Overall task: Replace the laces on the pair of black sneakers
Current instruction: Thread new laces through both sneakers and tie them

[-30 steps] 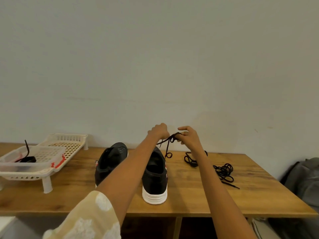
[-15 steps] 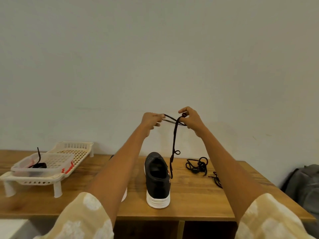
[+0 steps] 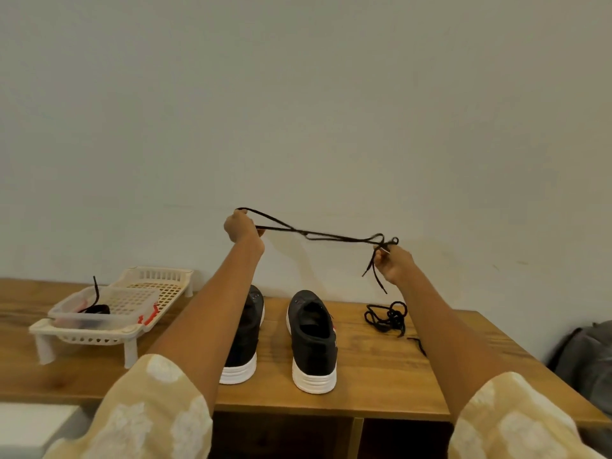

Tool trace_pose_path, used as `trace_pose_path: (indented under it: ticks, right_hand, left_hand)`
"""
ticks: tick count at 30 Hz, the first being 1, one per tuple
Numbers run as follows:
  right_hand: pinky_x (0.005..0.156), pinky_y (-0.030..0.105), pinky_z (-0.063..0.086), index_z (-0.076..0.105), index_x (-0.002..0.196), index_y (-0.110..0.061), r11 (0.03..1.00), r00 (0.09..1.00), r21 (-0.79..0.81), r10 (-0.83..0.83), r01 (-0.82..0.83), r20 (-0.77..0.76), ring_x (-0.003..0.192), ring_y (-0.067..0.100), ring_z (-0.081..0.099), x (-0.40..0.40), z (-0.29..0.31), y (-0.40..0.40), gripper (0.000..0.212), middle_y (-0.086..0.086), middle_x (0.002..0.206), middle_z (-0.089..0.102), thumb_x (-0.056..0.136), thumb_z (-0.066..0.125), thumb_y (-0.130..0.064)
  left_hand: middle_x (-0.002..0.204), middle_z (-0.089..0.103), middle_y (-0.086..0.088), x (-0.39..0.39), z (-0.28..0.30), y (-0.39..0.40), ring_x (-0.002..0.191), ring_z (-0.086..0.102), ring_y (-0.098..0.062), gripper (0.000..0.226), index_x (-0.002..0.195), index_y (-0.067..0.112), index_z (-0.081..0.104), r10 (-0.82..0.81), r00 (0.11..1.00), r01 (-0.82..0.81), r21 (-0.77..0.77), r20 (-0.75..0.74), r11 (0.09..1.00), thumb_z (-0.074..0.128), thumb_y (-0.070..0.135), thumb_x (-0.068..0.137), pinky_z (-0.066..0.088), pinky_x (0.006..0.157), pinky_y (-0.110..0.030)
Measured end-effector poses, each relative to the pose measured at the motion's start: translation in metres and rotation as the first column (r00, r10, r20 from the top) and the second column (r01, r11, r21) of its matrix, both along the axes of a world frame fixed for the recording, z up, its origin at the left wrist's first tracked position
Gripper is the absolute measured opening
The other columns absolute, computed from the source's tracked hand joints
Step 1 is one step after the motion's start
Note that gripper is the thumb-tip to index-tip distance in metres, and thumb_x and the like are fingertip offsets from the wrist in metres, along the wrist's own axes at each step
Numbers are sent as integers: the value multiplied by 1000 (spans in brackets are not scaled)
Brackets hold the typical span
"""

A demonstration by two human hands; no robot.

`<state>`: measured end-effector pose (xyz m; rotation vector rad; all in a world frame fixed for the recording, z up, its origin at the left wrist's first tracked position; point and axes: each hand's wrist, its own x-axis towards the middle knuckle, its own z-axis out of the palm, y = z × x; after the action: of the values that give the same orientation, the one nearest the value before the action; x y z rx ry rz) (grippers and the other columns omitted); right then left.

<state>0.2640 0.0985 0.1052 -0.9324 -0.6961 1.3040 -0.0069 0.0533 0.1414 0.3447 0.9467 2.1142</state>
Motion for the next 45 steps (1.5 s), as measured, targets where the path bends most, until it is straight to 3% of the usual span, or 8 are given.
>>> trace_pose_path:
  ticks: [5,9,15,22,31,37,41,45]
  right_hand:
    - [34,15,41,48,77,-3,993,1000,-115,20,-22,-19,37,12,49,-1,-38,-5,30,12,71,52,103,35,-12]
    - [46,21,49,55,87,-2,978,946,-83,205,-191,251,60,18,50,-24,-46,-14,22,11,75,55,100,44,-15]
    - [81,30,51,59,124,-10,821,777,158,430,-548,461,95,17,61,-87,3,-28,42,3,101,63,93,57,-39]
    - [50,24,40,62,112,0,908,629,71,228,-414,743,50,12,35,-91,24,-23,21,0,60,42,95,52,-8]
    - [49,28,36,55,98,-5,980,606,95,30,-172,795,52,16,39,-65,-9,3,16,5,66,48,98,47,-19]
    - [51,26,30,65,102,-5,992,577,110,-56,-59,815,54,13,36,-48,-27,15,30,-2,66,45,100,44,-26]
    - [72,30,44,54,119,-9,967,162,-45,88,-252,983,84,20,55,-39,-25,10,28,3,92,55,93,58,-18]
    - [94,30,47,30,144,-11,701,369,-90,475,-707,799,107,15,58,-66,-12,-12,60,5,118,56,92,60,-12]
  left_hand:
    - [61,44,2,-15,0,1,57,38,-18,26,76,14,61,202,908,-240,-61,-366,969,45,21,96,32,50,-27]
    - [71,59,-5,-10,1,-1,65,49,-19,20,80,18,70,-85,505,-50,-128,-859,991,62,34,89,37,62,-30]
    - [107,71,1,23,7,4,108,59,-14,17,94,19,76,-266,198,171,-234,-943,957,70,31,83,47,96,-37]
    - [80,65,-3,10,12,4,70,57,-17,22,86,9,72,-191,285,1,-199,-939,980,68,31,86,47,64,-32]
    - [83,63,-7,8,35,-4,70,61,-24,34,75,12,43,-315,930,345,161,-189,925,27,22,104,50,69,-34]
    - [61,40,-4,-1,35,1,34,38,-13,34,69,12,37,-159,986,144,241,43,960,30,16,102,42,45,-26]
    - [60,36,0,1,19,6,32,29,-6,33,73,14,49,-131,985,152,213,-111,965,35,19,102,27,36,-18]
    - [61,35,1,22,17,8,33,30,-4,29,83,14,59,-300,920,352,191,-253,916,38,14,102,28,36,-17]
